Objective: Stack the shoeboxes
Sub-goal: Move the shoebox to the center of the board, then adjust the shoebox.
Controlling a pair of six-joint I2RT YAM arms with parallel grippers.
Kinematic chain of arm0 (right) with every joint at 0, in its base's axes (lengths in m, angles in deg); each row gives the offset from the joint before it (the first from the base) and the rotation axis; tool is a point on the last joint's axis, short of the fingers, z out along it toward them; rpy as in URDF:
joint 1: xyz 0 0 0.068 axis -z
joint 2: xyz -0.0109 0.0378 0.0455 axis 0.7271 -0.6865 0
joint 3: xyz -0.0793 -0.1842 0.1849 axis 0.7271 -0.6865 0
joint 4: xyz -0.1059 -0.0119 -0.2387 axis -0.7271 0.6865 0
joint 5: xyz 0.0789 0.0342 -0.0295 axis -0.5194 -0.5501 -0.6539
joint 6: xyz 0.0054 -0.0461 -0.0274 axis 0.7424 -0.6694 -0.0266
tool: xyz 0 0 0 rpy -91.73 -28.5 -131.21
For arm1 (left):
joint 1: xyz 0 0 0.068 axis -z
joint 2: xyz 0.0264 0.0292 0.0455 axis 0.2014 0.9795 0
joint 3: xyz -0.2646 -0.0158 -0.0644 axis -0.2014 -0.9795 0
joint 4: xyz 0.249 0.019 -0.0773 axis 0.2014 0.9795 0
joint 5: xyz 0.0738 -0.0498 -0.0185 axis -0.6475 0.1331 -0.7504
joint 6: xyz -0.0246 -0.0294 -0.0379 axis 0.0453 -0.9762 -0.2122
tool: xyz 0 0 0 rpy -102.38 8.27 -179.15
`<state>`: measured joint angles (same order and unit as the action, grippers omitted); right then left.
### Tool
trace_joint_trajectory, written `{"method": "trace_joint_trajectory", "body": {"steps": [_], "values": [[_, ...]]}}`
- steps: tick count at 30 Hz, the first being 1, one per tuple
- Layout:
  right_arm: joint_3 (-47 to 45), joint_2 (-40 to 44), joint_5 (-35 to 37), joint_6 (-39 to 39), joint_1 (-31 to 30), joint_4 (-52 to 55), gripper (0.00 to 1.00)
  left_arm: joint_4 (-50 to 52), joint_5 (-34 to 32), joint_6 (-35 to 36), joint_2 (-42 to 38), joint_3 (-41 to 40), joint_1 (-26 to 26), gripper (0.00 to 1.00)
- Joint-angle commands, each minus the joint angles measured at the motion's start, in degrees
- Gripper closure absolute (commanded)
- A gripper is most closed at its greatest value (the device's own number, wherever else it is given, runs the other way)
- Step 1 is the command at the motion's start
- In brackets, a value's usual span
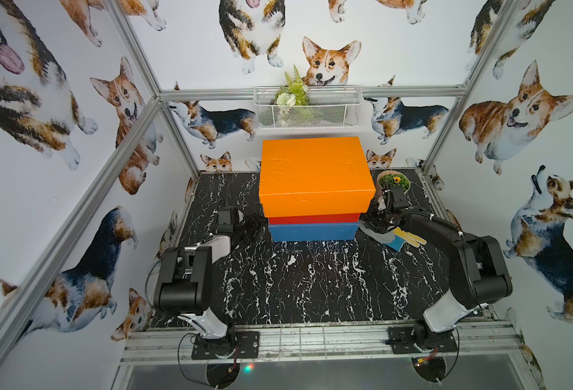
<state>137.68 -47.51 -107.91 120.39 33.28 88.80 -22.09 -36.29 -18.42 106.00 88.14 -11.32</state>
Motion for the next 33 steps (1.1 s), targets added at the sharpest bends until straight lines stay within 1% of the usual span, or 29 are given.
{"method": "trace_joint_trajectory", "body": {"steps": [1, 4, 7, 11, 12, 14, 17, 19, 21, 22, 23, 25, 27, 29, 30, 33], "values": [[-1.2, 3.0, -3.3, -1.4, 3.2, 1.4, 0.53, 5.9, 2.8, 3.7, -3.3, 1.0, -3.5, 0.24], [-2.0, 7.6, -3.5, -3.3, 6.7, 4.5, 0.51, 11.1, 2.8, 5.9, -8.0, 2.3, -5.5, 0.18], [-2.5, 15.0, -2.3, -5.7, 9.4, 9.1, 0.47, 16.8, 1.9, 8.1, -16.0, 2.9, -5.9, 0.18], [-3.5, 25.8, -0.6, -7.9, 9.8, 13.6, 0.4, 25.3, -2.8, 10.9, -32.3, 1.4, -6.1, 0.05], [-3.7, 27.3, -0.5, -8.2, 9.8, 14.3, 0.39, 26.1, -3.4, 11.3, -35.9, 1.0, -6.0, 0.02], [-4.4, 33.0, -1.3, -8.5, 9.8, 15.7, 0.39, 29.3, -3.8, 12.6, -43.1, 0.8, -6.0, 0.0], [-5.3, 38.9, -3.2, -8.7, 9.3, 16.0, 0.38, 33.5, -3.8, 14.1, -49.6, 1.9, -6.0, 0.0], [-4.8, 41.2, -3.3, -8.8, 8.3, 16.6, 0.38, 33.1, -1.6, 13.9, -51.2, 2.1, -6.0, 0.0], [-4.1, 42.7, -3.6, -8.2, 6.2, 16.5, 0.38, 32.0, 1.2, 13.4, -51.3, 2.6, -5.5, 0.0], [-3.6, 43.0, -3.3, -7.9, 4.5, 16.1, 0.34, 31.8, 1.9, 13.2, -51.1, 3.0, -5.0, 0.0], [-3.2, 42.9, -2.8, -7.7, 2.8, 15.7, 0.33, 31.9, 2.0, 13.2, -50.9, 3.3, -4.3, 0.0], [-1.8, 41.5, -1.0, -7.4, -0.8, 15.3, 0.33, 32.0, 0.7, 13.5, -50.9, 4.1, -2.0, 0.0], [0.1, 39.4, 0.1, -7.7, -3.0, 15.4, 0.34, 32.0, -0.8, 13.9, -50.0, 5.3, 0.7, 0.0], [1.5, 37.4, 1.2, -7.7, -4.5, 14.7, 0.34, 31.9, -2.6, 14.7, -48.3, 5.8, 3.4, 0.0], [2.2, 36.3, 1.7, -7.6, -5.0, 14.0, 0.34, 32.0, -3.6, 15.3, -46.9, 8.4, 4.7, 0.0], [3.9, 33.1, 2.4, -7.5, -5.4, 13.2, 0.34, 31.5, -5.3, 15.8, -43.1, 9.9, 6.7, 0.0]]}}
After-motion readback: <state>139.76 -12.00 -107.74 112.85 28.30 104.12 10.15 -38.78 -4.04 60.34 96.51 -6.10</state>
